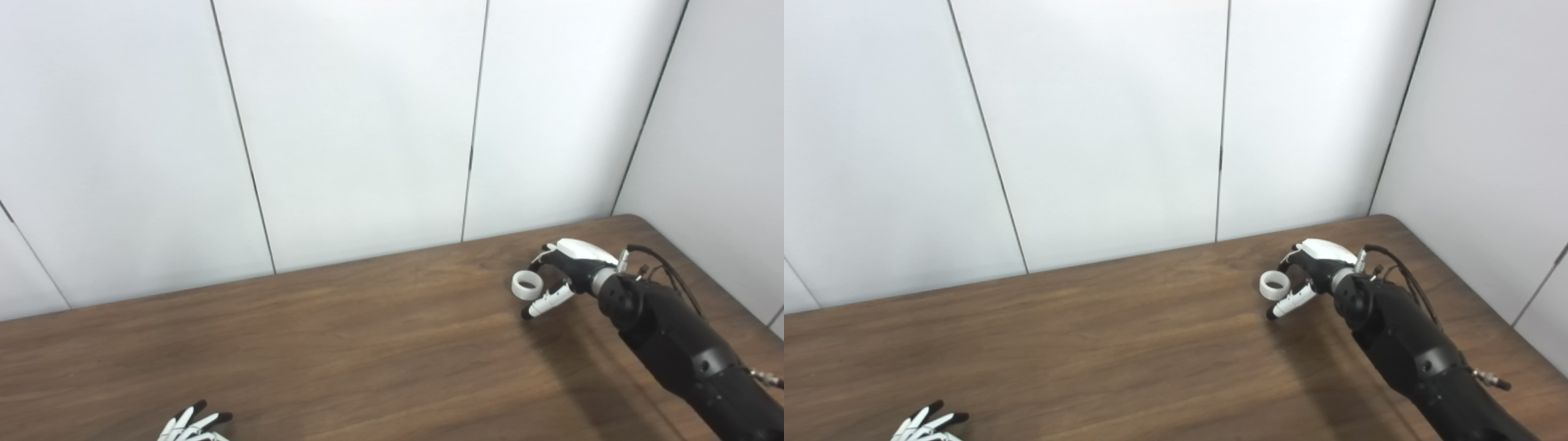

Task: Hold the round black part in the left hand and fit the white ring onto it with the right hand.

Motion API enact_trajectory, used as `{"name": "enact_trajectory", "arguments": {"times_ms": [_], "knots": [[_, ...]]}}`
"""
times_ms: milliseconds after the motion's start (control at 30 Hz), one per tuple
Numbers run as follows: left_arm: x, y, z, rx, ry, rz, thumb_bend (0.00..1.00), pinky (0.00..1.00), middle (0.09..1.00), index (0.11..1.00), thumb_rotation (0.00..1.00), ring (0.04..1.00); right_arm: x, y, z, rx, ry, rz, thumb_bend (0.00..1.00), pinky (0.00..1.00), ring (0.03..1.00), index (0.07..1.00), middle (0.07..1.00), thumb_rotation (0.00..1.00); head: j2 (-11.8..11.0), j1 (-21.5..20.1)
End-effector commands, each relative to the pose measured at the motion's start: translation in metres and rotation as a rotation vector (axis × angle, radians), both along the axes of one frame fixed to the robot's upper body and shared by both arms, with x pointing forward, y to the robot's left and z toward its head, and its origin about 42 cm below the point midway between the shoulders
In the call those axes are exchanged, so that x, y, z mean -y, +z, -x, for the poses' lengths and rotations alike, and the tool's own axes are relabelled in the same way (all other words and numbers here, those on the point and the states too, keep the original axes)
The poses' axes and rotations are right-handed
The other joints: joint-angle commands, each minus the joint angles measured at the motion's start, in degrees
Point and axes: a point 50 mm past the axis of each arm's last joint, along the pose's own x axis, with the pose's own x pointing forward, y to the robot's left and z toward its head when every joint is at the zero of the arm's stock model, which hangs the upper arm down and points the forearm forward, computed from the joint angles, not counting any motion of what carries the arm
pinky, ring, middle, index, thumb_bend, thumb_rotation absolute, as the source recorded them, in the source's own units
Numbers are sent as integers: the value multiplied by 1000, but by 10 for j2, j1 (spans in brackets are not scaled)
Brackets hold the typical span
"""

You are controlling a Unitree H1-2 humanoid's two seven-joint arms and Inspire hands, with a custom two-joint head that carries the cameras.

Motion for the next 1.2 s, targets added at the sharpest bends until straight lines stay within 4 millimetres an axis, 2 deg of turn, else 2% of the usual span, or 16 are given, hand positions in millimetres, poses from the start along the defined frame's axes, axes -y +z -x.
{"name": "enact_trajectory", "arguments": {"times_ms": [0, 233, 433, 733, 1167], "knots": [[0, 0, 7, -17, -22, -22, 517, 1000, 853, 479, 40, 978, 1, 17, -6, 31, 46, -6, 694, 1000, 1000, 758, 1000, 383, 1, 0], [0, 0, 8, -17, -23, -18, 517, 1000, 855, 479, 39, 978, -1, 15, -10, 31, 57, 5, 711, 1000, 1000, 751, 1000, 380, 3, 4], [1, -1, 6, -15, -19, -18, 517, 1000, 855, 479, 39, 980, -3, 14, -14, 38, 52, 11, 744, 1000, 1000, 715, 998, 286, -4, 10], [2, -3, 2, -16, -17, -17, 517, 1000, 852, 479, 39, 980, -5, 10, -19, 53, 52, 36, 655, 1000, 1000, 618, 971, 265, -14, 15], [2, -4, 0, -9, -20, -16, 517, 1000, 847, 479, 40, 968, -5, 12, -20, 74, 63, 51, 636, 989, 1000, 541, 944, 156, -18, 14]]}}
